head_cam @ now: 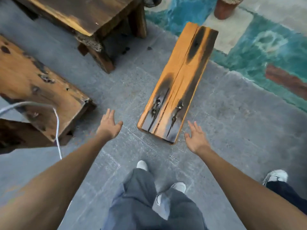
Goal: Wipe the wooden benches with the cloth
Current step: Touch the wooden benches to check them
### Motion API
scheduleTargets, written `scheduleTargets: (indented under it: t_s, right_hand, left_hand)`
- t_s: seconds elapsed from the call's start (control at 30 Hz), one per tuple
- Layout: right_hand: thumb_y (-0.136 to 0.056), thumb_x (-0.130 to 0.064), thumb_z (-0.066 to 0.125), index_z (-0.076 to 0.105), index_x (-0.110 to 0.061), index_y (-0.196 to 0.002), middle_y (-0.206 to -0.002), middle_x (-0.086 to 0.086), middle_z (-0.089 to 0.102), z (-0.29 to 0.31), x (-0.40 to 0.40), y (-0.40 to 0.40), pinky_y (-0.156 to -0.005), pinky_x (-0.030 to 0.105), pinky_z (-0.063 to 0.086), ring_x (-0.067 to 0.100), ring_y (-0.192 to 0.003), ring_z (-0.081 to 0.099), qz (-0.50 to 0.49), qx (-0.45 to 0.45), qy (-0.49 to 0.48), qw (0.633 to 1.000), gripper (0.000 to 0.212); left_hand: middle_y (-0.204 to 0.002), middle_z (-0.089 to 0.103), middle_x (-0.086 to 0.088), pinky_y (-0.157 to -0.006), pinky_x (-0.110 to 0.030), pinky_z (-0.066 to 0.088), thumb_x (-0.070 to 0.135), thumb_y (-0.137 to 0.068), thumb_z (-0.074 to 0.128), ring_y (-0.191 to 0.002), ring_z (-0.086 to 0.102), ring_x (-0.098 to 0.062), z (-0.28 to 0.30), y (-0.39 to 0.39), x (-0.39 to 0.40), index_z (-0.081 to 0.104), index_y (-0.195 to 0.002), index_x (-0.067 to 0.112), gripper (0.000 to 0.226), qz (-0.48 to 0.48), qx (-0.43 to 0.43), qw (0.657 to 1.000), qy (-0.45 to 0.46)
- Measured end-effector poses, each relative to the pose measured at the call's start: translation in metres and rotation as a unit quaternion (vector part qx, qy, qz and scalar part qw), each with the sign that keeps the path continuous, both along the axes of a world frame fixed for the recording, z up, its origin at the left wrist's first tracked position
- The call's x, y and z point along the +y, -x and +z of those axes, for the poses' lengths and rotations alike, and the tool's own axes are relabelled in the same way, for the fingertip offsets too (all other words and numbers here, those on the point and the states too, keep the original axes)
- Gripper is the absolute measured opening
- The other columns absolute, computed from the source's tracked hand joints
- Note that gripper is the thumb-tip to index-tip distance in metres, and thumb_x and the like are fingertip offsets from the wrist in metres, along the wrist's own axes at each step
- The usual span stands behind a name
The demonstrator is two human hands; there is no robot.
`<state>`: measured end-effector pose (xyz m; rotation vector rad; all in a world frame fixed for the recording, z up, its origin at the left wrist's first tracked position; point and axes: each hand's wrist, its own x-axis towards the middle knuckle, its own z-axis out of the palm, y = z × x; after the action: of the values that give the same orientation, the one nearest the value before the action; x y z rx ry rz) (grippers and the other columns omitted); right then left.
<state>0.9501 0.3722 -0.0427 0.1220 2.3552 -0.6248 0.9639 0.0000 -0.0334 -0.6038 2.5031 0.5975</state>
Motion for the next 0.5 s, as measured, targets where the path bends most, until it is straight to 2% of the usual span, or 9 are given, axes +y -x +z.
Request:
scheduleTargets:
  t_s: [0.13,0.3,0.37,0.43,0.5]
  right_hand:
    - [-0.108,-0.037,0.036,0.009,-0.032,-0.162,-0.171,-0.002,-0.004,-0.045,0.016,0.026,-0.126,0.041,0.011,0.02,-0.157,-0.004,0.056,-0.033,-0.013,0.998,0.061]
    - [-0.108,-0.041,0.033,0.011,-0.028,-0.162,-0.17,-0.006,-0.005,-0.129,0.001,0.1,-0.127,0.044,0.011,0.017,-0.157,-0.005,0.021,-0.042,0.003,0.999,0.06]
    - [-0.108,-0.044,0.032,0.011,-0.028,-0.162,-0.17,-0.008,-0.008,-0.168,-0.007,0.113,-0.127,0.044,0.007,0.015,-0.156,-0.009,0.047,-0.021,0.033,0.998,0.06]
    - [-0.107,-0.047,0.025,0.009,-0.034,-0.161,-0.169,-0.01,-0.013,-0.215,-0.008,0.113,-0.127,0.043,0.006,0.014,-0.155,-0.017,0.112,0.013,0.045,0.993,0.058]
    - [-0.105,-0.055,0.012,0.0,-0.046,-0.158,-0.167,-0.013,-0.021,-0.268,-0.002,0.105,-0.127,0.048,0.0,0.013,-0.15,-0.029,0.164,0.048,0.045,0.984,0.055]
  left_hand:
    - [-0.169,-0.004,-0.012,-0.127,-0.041,0.006,0.039,-0.102,0.046,-0.156,0.001,-0.032,-0.041,-0.002,0.029,0.007,-0.16,0.006,0.077,0.03,-0.046,0.998,0.008]
    - [-0.169,0.0,-0.007,-0.127,-0.042,0.009,0.041,-0.103,0.04,-0.156,0.003,-0.028,-0.12,0.04,0.076,0.011,-0.16,0.009,0.071,0.113,0.019,0.993,0.011]
    - [-0.169,0.0,-0.005,-0.127,-0.041,0.007,0.042,-0.104,0.034,-0.156,0.001,-0.025,-0.157,0.051,0.102,0.012,-0.16,0.011,0.068,0.14,0.054,0.989,0.018]
    - [-0.169,-0.003,-0.003,-0.127,-0.043,0.005,0.044,-0.105,0.029,-0.156,-0.004,-0.024,-0.201,0.063,0.124,0.012,-0.16,0.014,0.066,0.164,0.062,0.984,0.032]
    - [-0.169,-0.008,0.002,-0.127,-0.048,0.004,0.05,-0.105,0.023,-0.156,-0.009,-0.023,-0.251,0.075,0.142,0.006,-0.161,0.023,0.065,0.223,0.045,0.973,0.044]
